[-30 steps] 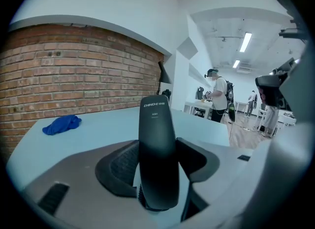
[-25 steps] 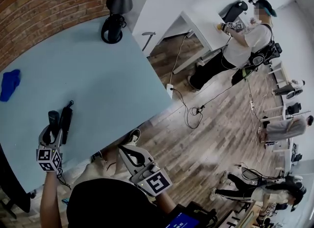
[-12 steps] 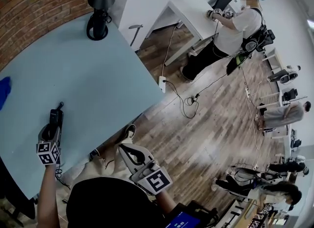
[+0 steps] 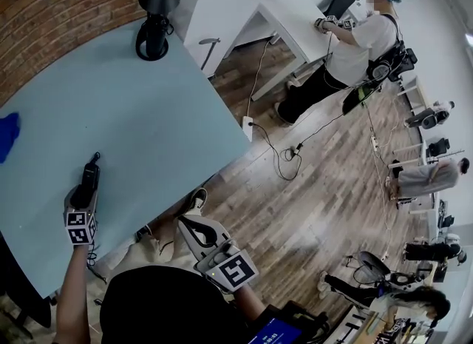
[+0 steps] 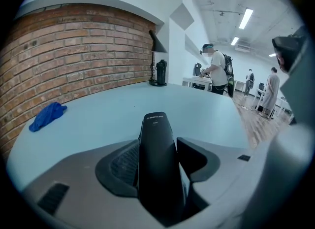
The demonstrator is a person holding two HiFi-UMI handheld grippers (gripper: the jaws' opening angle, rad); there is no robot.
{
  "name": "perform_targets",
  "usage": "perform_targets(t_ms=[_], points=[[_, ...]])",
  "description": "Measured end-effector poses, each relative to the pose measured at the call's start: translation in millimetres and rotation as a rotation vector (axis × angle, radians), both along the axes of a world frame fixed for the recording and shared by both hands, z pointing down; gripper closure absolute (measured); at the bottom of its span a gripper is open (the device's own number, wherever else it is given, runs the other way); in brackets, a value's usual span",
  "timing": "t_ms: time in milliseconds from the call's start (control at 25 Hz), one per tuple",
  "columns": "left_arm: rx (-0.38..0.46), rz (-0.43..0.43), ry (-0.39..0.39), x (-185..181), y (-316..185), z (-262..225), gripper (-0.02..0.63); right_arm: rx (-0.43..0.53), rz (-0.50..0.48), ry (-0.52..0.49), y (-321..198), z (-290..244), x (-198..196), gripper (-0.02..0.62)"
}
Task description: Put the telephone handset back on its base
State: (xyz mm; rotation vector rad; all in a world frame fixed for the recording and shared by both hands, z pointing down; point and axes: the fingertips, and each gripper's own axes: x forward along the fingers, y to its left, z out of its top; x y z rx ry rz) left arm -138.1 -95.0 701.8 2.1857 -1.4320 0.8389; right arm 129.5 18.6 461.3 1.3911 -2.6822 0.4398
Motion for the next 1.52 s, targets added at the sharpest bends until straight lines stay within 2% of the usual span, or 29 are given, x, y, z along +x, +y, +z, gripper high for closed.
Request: perform_targets(t_ms=[120,280,400,440,480,560,680,760,840,960,1120,1240,1360,1520], points=[[0.030,0.011,0.032,2,1,-12,0.337,0.006,-0.048,0.003,-6,-2,-10,0.581],[0.157,0.033,0.122,-3,12,-65,0.343,0.022,-0.143,0.009,-16,-6,-38,0.581],[0.312,0.024,0.207,-19,25,-130,0.444,0.097,-0.250,0.006,-32,-22,-71,0.581],[0.358,0.026,0.240,-26,33,-153,0.527,0.127,-0.287,0.002,-36,-29,-87,0.581],[0.397,0.033,0.274,-33,44,-177,0.578,0.148,-0.320,-0.005,-38,-37,-103,0.581],[0.468,0.040,0.322,-45,64,-225,0.578,0.181,-0.376,-0.023,-42,-57,-137,0.581],[0.583,-0.007,0.321,-65,88,-279,0.578,0.250,-0.483,-0.047,-44,-90,-185,0.581],[0.638,-0.062,0.315,-82,104,-302,0.578,0.298,-0.556,-0.058,-37,-104,-217,0.581],[0.670,-0.096,0.313,-94,118,-314,0.578,0.307,-0.602,-0.056,-27,-105,-242,0.581],[0.644,-0.107,0.287,-105,134,-306,0.578,0.203,-0.641,-0.063,-12,-77,-273,0.581],[0.468,-0.048,0.206,-98,151,-254,0.578,0.109,-0.699,-0.087,15,-35,-298,0.583],[0.389,-0.038,0.219,-88,160,-224,0.578,0.062,-0.713,-0.039,30,-5,-297,0.583],[0.366,-0.037,0.237,-81,160,-214,0.578,0.042,-0.697,-0.001,35,11,-288,0.583],[0.335,-0.005,0.243,-70,154,-209,0.578,0.008,-0.644,-0.005,32,21,-273,0.583]])
